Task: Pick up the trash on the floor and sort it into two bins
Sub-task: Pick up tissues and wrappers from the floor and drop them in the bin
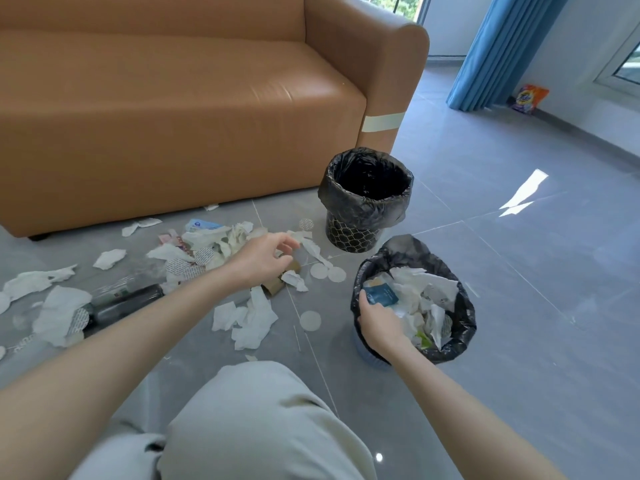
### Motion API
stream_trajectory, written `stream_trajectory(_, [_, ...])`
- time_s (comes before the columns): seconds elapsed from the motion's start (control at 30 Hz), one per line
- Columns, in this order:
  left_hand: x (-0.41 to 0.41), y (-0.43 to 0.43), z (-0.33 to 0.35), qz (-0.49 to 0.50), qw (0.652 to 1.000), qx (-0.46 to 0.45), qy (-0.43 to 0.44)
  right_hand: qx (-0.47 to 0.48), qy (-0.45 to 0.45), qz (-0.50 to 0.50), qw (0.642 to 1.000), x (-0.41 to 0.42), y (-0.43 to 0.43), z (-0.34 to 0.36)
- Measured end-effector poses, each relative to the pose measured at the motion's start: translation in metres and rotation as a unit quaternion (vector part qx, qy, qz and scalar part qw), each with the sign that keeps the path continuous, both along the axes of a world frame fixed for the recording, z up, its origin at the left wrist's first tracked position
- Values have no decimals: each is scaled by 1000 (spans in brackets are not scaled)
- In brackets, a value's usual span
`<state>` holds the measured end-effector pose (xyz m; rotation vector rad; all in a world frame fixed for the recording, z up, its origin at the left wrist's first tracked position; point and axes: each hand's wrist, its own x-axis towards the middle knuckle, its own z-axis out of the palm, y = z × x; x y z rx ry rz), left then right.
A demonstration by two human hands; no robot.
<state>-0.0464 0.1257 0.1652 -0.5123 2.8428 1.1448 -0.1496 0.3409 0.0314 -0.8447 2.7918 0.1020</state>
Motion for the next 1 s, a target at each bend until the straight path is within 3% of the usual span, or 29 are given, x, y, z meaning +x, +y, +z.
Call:
stream_trajectory(0.3, [-1, 11, -7, -32, 999, -24, -6, 27, -26, -191, 981, -24, 52, 7])
stream_trajectory(0.47, [-2, 9, -12, -58, 997, -38, -18, -46, 76, -105, 990, -17, 35, 11])
stream_trajectory(0.57, [2, -1, -15, -54, 998, -24, -32, -134, 37, -59, 988, -8, 7, 13])
stream_trajectory(0.7, [12, -28, -22, 4, 1000, -2, -30, -181, -51, -29, 982, 7, -32, 3])
stream_trajectory(0.87, [33, -69, -66, 127, 989, 75, -2, -168, -148, -3, 975, 28, -80, -32])
stream_trajectory(1.0, [53, -80, -131, 185, 977, 100, -34, -153, -205, 26, 966, 40, -115, -70])
